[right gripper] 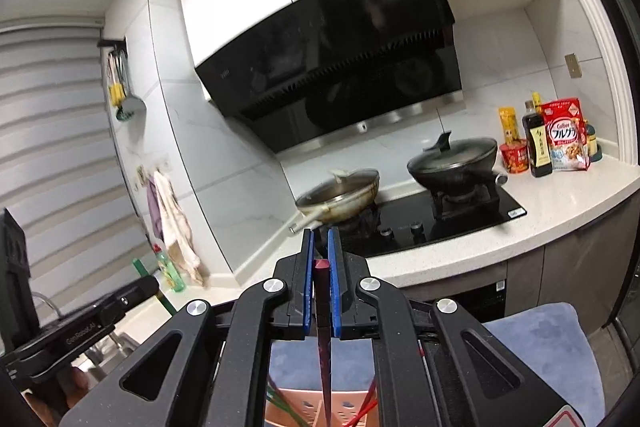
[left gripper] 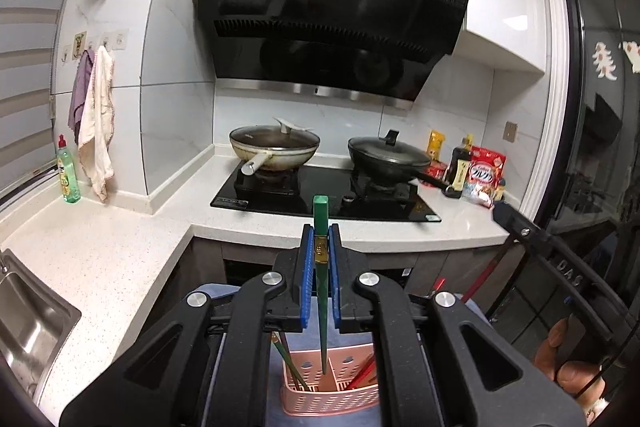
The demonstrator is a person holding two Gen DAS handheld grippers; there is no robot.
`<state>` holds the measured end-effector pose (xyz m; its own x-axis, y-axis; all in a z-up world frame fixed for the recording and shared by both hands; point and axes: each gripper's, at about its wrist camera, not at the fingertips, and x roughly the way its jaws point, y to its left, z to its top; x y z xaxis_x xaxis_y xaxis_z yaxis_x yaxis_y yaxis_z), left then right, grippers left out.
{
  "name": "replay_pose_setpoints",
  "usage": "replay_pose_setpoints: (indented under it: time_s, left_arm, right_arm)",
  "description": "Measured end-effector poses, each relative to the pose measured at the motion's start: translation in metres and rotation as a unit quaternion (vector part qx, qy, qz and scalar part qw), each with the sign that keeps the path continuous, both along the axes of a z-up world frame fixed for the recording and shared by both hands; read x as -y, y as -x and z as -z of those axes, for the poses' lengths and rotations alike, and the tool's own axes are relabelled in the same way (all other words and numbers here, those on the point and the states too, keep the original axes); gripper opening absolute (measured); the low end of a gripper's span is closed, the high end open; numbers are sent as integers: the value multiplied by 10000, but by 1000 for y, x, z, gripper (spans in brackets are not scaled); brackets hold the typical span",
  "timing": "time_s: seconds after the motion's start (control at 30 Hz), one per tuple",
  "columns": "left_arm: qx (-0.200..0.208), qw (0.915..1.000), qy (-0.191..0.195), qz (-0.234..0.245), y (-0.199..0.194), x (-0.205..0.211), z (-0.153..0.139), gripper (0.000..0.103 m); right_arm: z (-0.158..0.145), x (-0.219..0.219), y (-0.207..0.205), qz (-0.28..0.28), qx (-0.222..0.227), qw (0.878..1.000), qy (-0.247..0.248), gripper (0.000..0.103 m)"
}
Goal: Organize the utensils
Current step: 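Lift and carry the green chopstick with the left gripper while the right carries the dark-red one to the basket, then open the left gripper over the basket while the right gripper opens, dropping both chopsticks in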
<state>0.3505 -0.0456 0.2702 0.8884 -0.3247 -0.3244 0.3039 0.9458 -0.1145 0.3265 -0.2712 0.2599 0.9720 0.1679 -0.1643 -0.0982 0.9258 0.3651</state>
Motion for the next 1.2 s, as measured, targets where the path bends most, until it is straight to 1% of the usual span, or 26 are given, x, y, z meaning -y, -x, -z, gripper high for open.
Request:
replay_pose_setpoints:
  time_s: [0.2, 0.33, 0.37, 0.4, 0.47, 0.53, 0.6, 0.67, 0.87, 0.93, 1.0, 1.1, 1.2]
  left_arm:
    - [-239, 9997, -104, 11, -19, 7, 27, 7]
    - [-402, 9990, -176, 20, -27, 11, 43, 7]
    - [-436, 9989, -175, 40, -28, 12, 45, 7]
    - [-480, 9987, -174, 64, -29, 13, 49, 8]
    - [-512, 9985, -195, 43, -30, 14, 53, 8]
    - [-599, 9979, -230, 23, -32, 14, 58, 13]
    - [-638, 9977, -215, 15, -33, 13, 61, 28]
    - [-677, 9975, -190, 27, -33, 13, 65, 33]
    - [-798, 9964, -295, 43, -33, 18, 74, 33]
    - [-822, 9961, -328, 54, -31, 19, 77, 34]
    - [-860, 9957, -347, 61, -30, 19, 79, 38]
    - [-884, 9954, -354, 79, -28, 18, 83, 38]
    - [-899, 9952, -378, 65, -27, 16, 85, 41]
  right_arm:
    - [37, -4, -25, -98, -385, 9992, 1, 7]
    - [57, -8, -35, -273, -686, 9972, 110, 8]
    - [62, -8, -35, -265, -733, 9968, 152, 11]
    - [64, -7, -35, -250, -763, 9966, 170, 19]
    - [69, 1, -32, -125, -761, 9969, 137, 27]
    - [73, 11, -34, -43, -828, 9965, 74, 29]
    - [81, 24, -39, 23, -986, 9951, -45, 30]
    - [92, 40, -45, 97, -1184, 9926, -240, 30]
    - [124, 72, -64, 225, -1647, 9837, -683, 32]
    - [133, 77, -71, 311, -1761, 9815, -677, 32]
    - [141, 83, -76, 399, -1825, 9800, -680, 32]
    - [157, 95, -81, 496, -1963, 9754, -875, 32]
    - [171, 98, -91, 362, -2154, 9709, -978, 32]
